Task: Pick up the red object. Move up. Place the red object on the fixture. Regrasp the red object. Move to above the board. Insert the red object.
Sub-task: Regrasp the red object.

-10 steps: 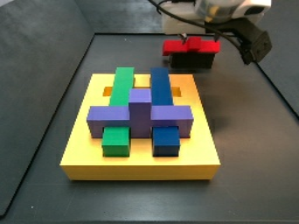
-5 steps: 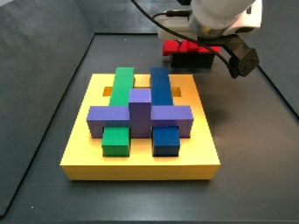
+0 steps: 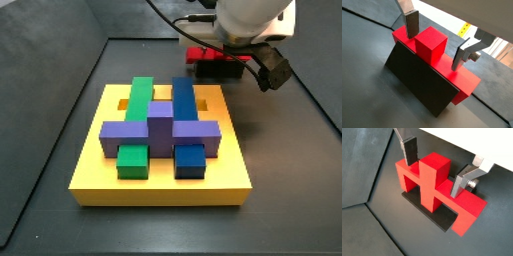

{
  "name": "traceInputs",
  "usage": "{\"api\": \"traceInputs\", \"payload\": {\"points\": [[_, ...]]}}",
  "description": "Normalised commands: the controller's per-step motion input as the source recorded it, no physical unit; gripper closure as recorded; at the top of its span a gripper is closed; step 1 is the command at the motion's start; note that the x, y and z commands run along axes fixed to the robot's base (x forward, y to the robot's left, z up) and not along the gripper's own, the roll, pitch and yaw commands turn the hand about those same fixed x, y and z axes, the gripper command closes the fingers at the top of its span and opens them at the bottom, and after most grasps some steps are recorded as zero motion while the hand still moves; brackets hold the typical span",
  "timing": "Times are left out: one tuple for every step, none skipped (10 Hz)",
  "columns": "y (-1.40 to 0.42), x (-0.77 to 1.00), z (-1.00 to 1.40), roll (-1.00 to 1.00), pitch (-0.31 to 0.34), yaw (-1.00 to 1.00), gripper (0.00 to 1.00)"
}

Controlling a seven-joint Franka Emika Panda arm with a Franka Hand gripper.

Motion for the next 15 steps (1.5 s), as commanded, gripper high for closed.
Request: {"api": "traceInputs", "payload": {"points": [[0.00, 0.00, 0.00, 0.00, 0.000, 0.00, 1.00], [0.00, 0.00, 0.00, 0.00, 0.000, 0.00, 1.00], [0.00, 0.00, 0.00, 0.00, 0.000, 0.00, 1.00], [0.00, 0.00, 0.00, 0.00, 0.000, 0.00, 1.00], [0.00, 0.00, 0.00, 0.00, 0.000, 0.00, 1.00], [0.00, 0.00, 0.00, 0.00, 0.000, 0.00, 1.00], [0.00, 0.00, 0.00, 0.00, 0.000, 0.00, 1.00], [0.00, 0.00, 0.00, 0.00, 0.000, 0.00, 1.00], [0.00, 0.00, 0.00, 0.00, 0.000, 0.00, 1.00], [0.00, 0.00, 0.00, 0.00, 0.000, 0.00, 1.00], [0.00, 0.00, 0.00, 0.00, 0.000, 0.00, 1.00], [0.00, 0.00, 0.00, 0.00, 0.000, 0.00, 1.00], [0.00, 0.00, 0.00, 0.00, 0.000, 0.00, 1.00], [0.00, 0.00, 0.00, 0.00, 0.000, 0.00, 1.00], [0.00, 0.00, 0.00, 0.00, 0.000, 0.00, 1.00]]}}
